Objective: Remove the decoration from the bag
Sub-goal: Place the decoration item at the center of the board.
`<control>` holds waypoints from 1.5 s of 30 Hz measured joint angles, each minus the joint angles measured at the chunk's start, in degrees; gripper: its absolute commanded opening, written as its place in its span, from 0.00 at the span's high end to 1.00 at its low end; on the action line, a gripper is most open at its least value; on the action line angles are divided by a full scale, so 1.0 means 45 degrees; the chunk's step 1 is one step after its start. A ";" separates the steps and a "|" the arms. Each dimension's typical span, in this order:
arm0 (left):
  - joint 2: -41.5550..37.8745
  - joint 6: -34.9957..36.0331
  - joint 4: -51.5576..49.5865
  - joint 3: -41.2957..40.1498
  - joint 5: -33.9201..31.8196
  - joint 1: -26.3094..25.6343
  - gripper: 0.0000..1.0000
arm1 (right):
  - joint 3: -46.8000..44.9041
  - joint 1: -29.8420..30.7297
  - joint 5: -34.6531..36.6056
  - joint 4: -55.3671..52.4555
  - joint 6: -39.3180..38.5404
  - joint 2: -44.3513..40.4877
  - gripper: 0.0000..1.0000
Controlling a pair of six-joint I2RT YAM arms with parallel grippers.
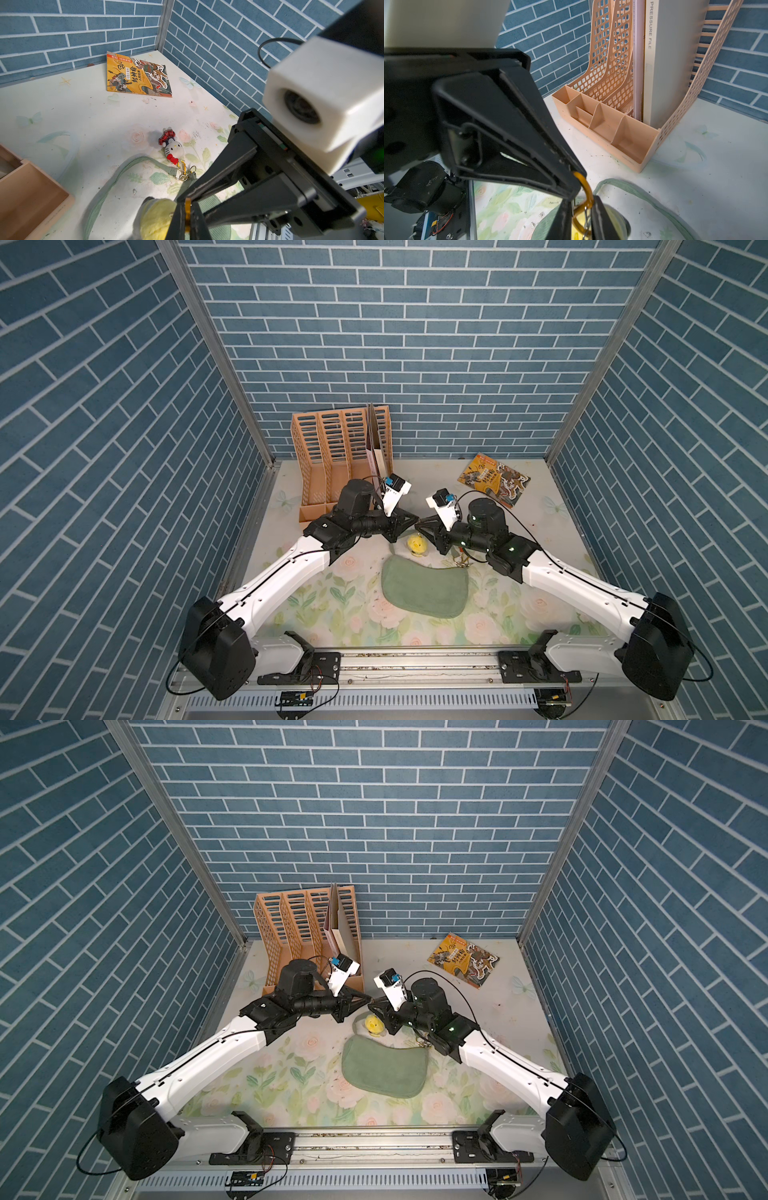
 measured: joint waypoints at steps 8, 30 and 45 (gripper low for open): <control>0.0000 0.0000 -0.0024 0.0015 0.0019 0.0000 0.98 | 0.0112 0.0005 -0.0005 -0.0068 -0.0039 0.0063 0.72; -0.0238 0.0471 0.0015 -0.0107 0.0175 0.0102 1.00 | 0.0500 0.0029 -0.0180 -0.0413 0.0000 0.0053 0.53; -0.0680 0.0661 0.0024 -0.0758 0.0078 0.0291 1.00 | 0.0617 -0.0631 -0.1287 0.0078 0.1059 -0.0321 0.40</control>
